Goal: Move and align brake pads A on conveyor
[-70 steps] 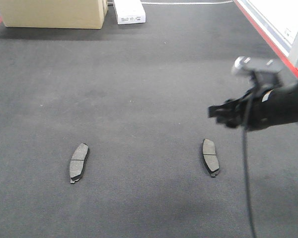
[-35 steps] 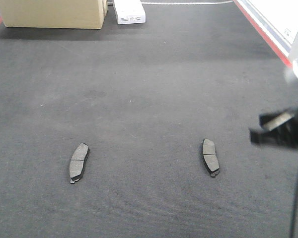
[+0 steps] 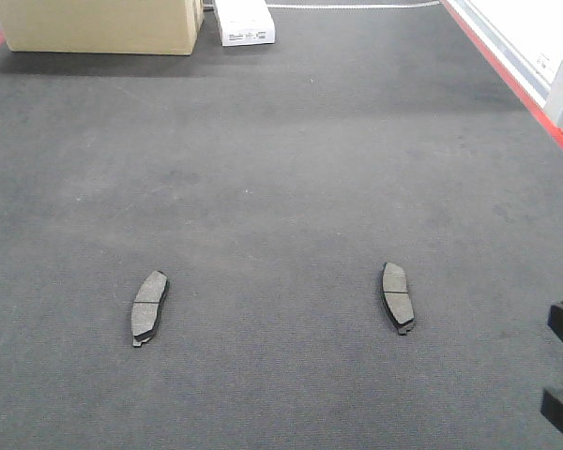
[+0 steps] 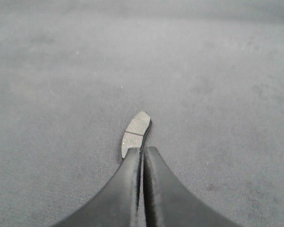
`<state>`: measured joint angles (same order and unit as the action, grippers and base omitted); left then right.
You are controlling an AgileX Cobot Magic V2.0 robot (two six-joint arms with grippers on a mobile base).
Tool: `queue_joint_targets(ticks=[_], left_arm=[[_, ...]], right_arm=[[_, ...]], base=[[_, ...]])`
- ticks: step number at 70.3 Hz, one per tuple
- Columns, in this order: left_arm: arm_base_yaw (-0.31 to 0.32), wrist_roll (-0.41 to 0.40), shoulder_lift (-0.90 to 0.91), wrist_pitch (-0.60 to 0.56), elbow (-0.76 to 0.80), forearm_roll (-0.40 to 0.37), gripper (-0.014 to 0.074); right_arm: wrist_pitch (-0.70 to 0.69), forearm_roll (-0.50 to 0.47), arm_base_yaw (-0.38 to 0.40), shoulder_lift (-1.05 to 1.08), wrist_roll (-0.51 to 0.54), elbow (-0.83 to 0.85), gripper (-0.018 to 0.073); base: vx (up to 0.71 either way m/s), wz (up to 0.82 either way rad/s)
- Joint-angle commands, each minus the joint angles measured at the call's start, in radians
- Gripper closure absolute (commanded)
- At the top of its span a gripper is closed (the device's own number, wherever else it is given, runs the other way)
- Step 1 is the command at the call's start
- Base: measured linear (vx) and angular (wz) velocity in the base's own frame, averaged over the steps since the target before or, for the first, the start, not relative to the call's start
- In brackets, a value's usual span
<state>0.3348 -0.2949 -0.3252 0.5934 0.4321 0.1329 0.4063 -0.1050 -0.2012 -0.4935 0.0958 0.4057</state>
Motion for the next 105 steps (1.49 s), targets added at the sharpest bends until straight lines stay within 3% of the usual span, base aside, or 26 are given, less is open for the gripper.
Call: queue_joint_targets(ticks=[1, 105], left_arm=[[0.007, -0.002, -0.008, -0.064, 0.021, 0.002, 0.0602], [0.007, -0.002, -0.008, -0.063, 0.021, 0.002, 0.0602]], right_arm=[[-0.079, 0.006, 0.002, 0.024, 0.012, 0.023, 0.0566], [-0.075, 0.002, 0.002, 0.026, 0.008, 0.023, 0.0566]], base=[[0.00, 0.00], [-0.02, 0.00]])
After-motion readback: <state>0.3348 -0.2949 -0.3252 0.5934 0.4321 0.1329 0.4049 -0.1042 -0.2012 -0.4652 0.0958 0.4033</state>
